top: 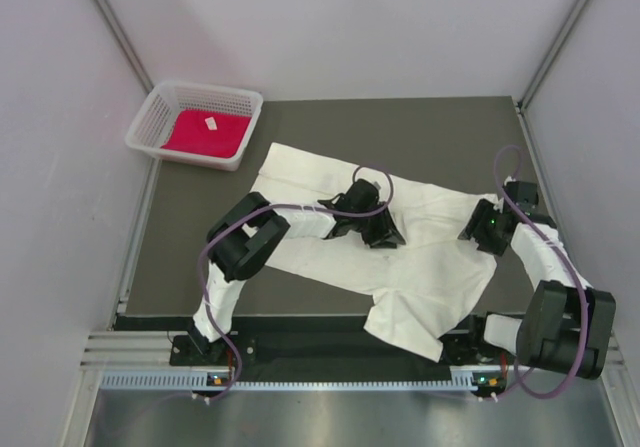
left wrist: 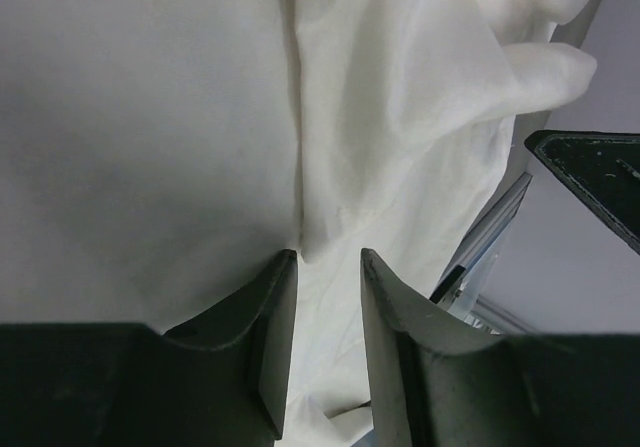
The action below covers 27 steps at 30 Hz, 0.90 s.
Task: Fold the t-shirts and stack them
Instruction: Fold the tshirt
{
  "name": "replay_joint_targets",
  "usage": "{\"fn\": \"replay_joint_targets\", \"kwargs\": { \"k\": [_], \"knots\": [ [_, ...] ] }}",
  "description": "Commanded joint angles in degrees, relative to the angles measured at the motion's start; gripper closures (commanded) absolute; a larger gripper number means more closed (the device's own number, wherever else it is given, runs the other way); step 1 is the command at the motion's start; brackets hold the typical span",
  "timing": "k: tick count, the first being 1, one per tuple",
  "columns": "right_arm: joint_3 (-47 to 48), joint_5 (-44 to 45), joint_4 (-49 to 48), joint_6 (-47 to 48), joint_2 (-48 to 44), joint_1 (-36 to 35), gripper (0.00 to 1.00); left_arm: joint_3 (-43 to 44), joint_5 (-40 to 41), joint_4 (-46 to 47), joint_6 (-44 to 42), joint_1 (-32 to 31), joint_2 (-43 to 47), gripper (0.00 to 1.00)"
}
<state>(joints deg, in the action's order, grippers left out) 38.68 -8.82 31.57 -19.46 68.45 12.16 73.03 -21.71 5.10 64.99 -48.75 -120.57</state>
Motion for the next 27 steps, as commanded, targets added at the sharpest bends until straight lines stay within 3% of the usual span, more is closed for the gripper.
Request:
{"fn": "replay_joint_targets", "kwargs": {
  "k": [1, 9, 20, 23, 27],
  "knots": [
    [2.1, -2.17, -3.62, 1.62, 2.04, 0.76, 0.44, 2.81, -0.08, 0.17, 0.66, 0.06, -1.68, 0.63],
    [3.69, -4.01, -5.12, 2.24, 4.85, 0.76, 0.48, 6.41, -2.72, 0.78, 1.36, 0.06, -5.02, 0.65],
    [3.43, -3.75, -6.43, 2.94, 6.7, 0.76, 0.55, 6.33, -4.39, 1.23, 1.19, 0.76, -4.85, 1.0],
    [3.07, -3.75, -7.49, 2.85, 6.96, 0.76, 0.57, 6.77, -4.74, 0.61, 0.49, 0.94, -4.41, 1.0],
    [3.33, -4.27, -7.84, 2.68, 8.02, 0.76, 0.72, 7.65, -5.35, -1.06, -0.74, 1.29, -3.97, 1.0]
  ]
}}
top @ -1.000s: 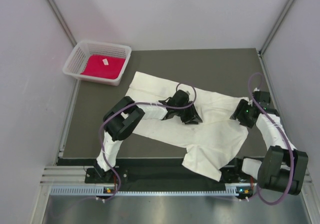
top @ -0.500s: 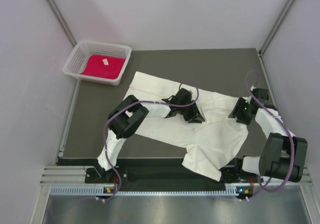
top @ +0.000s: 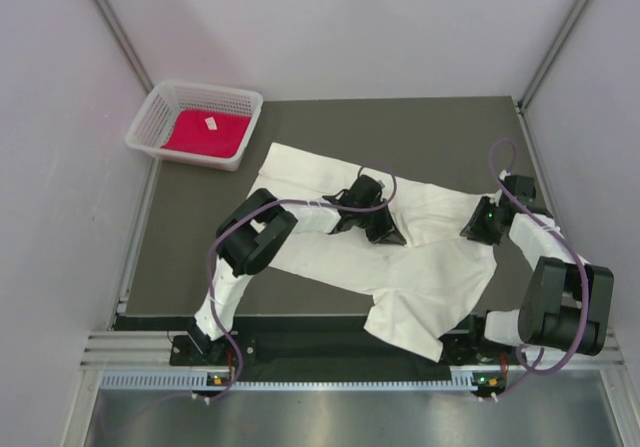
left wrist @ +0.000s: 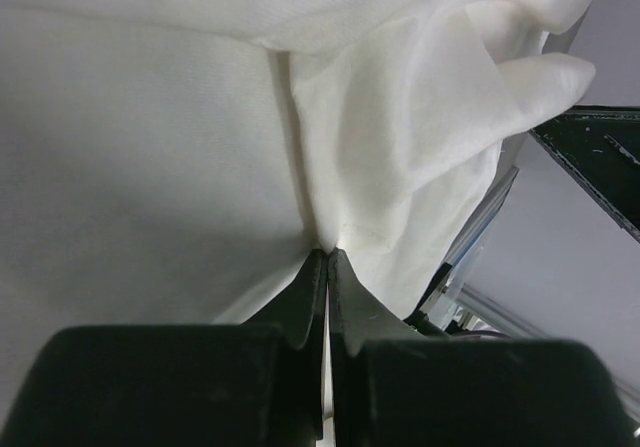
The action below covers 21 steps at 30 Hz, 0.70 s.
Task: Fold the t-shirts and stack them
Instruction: Fold the tshirt
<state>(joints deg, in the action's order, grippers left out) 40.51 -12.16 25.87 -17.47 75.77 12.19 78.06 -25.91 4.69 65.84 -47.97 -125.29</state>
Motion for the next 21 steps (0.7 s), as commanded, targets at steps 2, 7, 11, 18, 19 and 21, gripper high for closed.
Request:
{"fn": "replay_joint_targets", "kwargs": {
  "k": [2, 7, 11, 18, 19, 21],
  "knots": [
    [1.85, -0.85, -1.7, 0.6, 0.17, 0.65, 0.77, 2.8, -1.33, -1.08, -2.29, 0.59, 1.19, 1.0],
    [2.29, 1.0, 3.04, 0.51, -2.9, 0.65, 0.93, 3.41, -1.77, -3.19, -4.58, 1.03, 2.51, 1.0],
    [1.94, 0.48, 4.89, -0.45, -5.01, 0.65, 1.0, 3.06, -2.12, -3.55, -4.85, 1.29, 3.21, 1.0],
    [1.85, 2.66, 12.44, -8.01, -9.31, 0.3, 1.0, 2.53, -2.74, -4.68, -5.37, 1.65, 5.32, 1.0],
    [1.85, 3.19, 13.58, -8.71, -10.54, 0.21, 1.0, 2.62, -2.74, -7.73, -6.42, 1.91, 5.93, 1.0],
    [2.03, 3.37, 17.45, -10.12, -11.78, -0.14, 1.0, 3.15, -3.35, -10.39, -7.65, 2.35, 6.29, 1.0]
  ]
}}
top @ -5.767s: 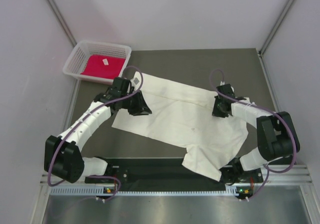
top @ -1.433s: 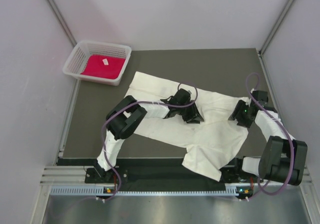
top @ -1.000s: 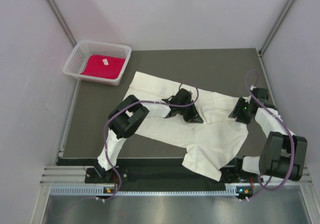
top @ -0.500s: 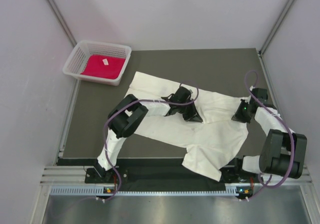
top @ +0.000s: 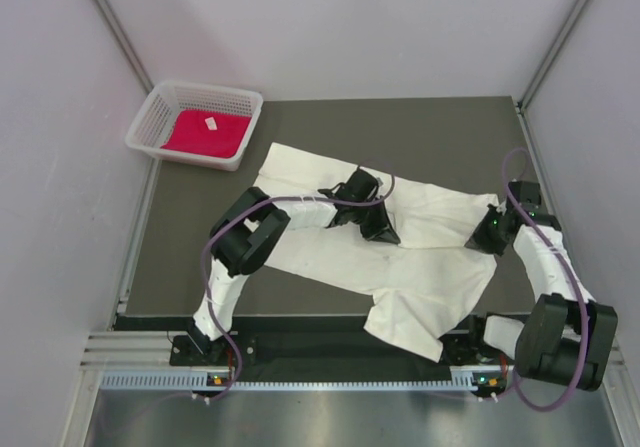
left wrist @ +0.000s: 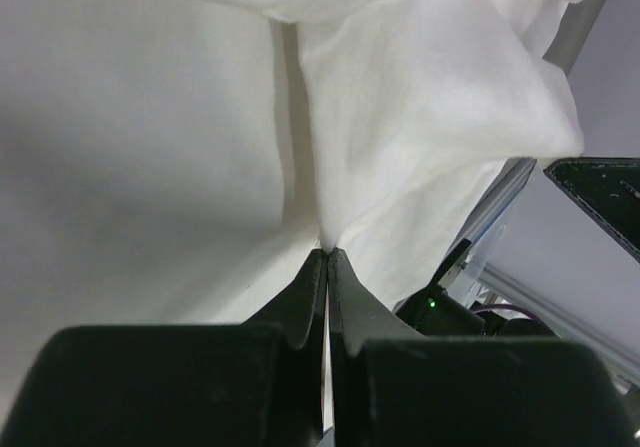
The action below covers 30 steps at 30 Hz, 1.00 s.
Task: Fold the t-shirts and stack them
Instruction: Fold the tshirt
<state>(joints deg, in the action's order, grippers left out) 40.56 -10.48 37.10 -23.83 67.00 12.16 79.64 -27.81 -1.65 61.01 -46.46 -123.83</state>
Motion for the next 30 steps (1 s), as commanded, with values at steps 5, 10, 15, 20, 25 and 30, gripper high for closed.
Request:
{"fn": "replay_joint_targets", "kwargs": {
  "k": [5, 10, 15, 20, 25, 30],
  "knots": [
    [-0.21, 0.03, 10.53, -7.18, -7.31, -3.01, 1.0, 1.93, -2.16, -9.07, -6.17, 2.59, 5.44, 1.0],
    [-3.28, -0.59, 10.27, -12.1, -10.84, -6.8, 1.0, 1.49, -3.82, -10.48, -7.66, 4.79, 6.14, 1.0],
    [-6.1, -1.21, 8.34, -17.82, -11.02, -10.23, 0.98, 1.14, -4.27, -12.58, -9.59, 5.5, 7.11, 1.0],
    [-8.47, -0.86, 6.67, -20.37, -10.14, -11.72, 0.9, 1.92, -6.45, -13.99, -10.65, 6.29, 6.24, 1.0],
    [-3.65, 5.27, 10.44, -16.35, -9.79, -11.29, 0.61, 2.81, -9.98, -16.97, -14.6, 6.38, 5.17, 0.9],
    [6.61, 13.81, 8.79, -9.58, -6.54, -8.65, 0.35, 2.63, -6.91, -21.45, -24.42, 6.73, 11.14, 0.7]
  ]
}}
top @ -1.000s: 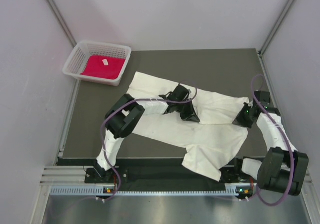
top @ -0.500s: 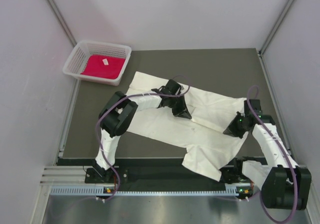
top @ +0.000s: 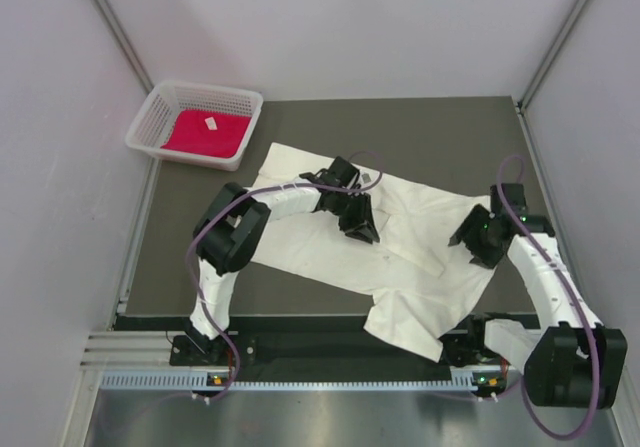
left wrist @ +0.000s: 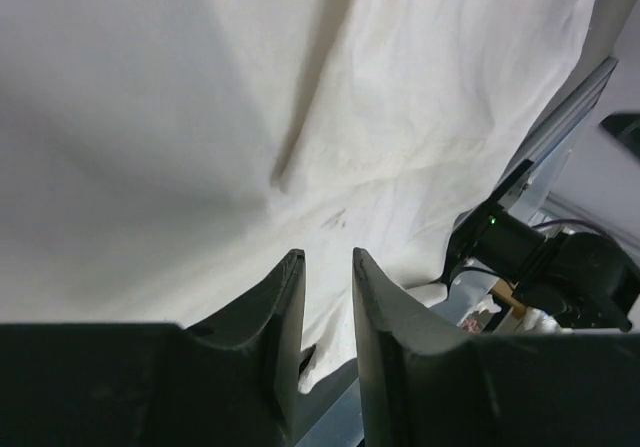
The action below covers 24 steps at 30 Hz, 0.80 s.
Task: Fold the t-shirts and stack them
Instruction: Fold the tshirt
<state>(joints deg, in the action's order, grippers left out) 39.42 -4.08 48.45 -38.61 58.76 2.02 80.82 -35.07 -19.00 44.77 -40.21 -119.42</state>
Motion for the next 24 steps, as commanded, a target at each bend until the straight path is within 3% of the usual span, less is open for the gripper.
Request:
{"fn": "replay_joint_targets", "kwargs": {
  "k": [1, 5, 12, 18, 19, 20, 24],
  "knots": [
    [9.08, 8.37, -3.96, 6.52, 2.92, 2.54, 0.34, 1.8, 0.79, -4.98, -9.69, 0.65, 7.35, 0.69],
    [15.15, 10.05, -10.38, 12.06, 14.58, 5.44, 0.31, 3.82, 2.54, -13.23, -16.99, 1.53, 10.42, 0.67],
    [27.19, 10.58, -15.93, 18.13, 30.7, 7.38, 0.28, 0.15, 5.28, -15.8, -22.98, 6.44, 18.95, 0.68],
    [32.12, 12.07, -16.28, 23.14, 37.99, 9.66, 0.42, -5.49, 2.73, -14.31, -22.71, 13.39, 22.91, 0.7],
    [32.65, 10.68, -16.1, 23.58, 39.05, 10.54, 0.52, -6.02, 2.38, -14.22, -22.71, 14.01, 23.26, 0.7],
    [33.17, 9.54, -15.84, 23.67, 40.63, 10.98, 0.55, -6.8, 1.77, -14.13, -22.8, 15.15, 23.7, 0.71],
    [32.57, 7.86, -16.54, 25.59, 42.13, 11.6, 0.54, -8.04, 0.62, -13.87, -22.63, 17.17, 24.32, 0.71]
  ]
}}
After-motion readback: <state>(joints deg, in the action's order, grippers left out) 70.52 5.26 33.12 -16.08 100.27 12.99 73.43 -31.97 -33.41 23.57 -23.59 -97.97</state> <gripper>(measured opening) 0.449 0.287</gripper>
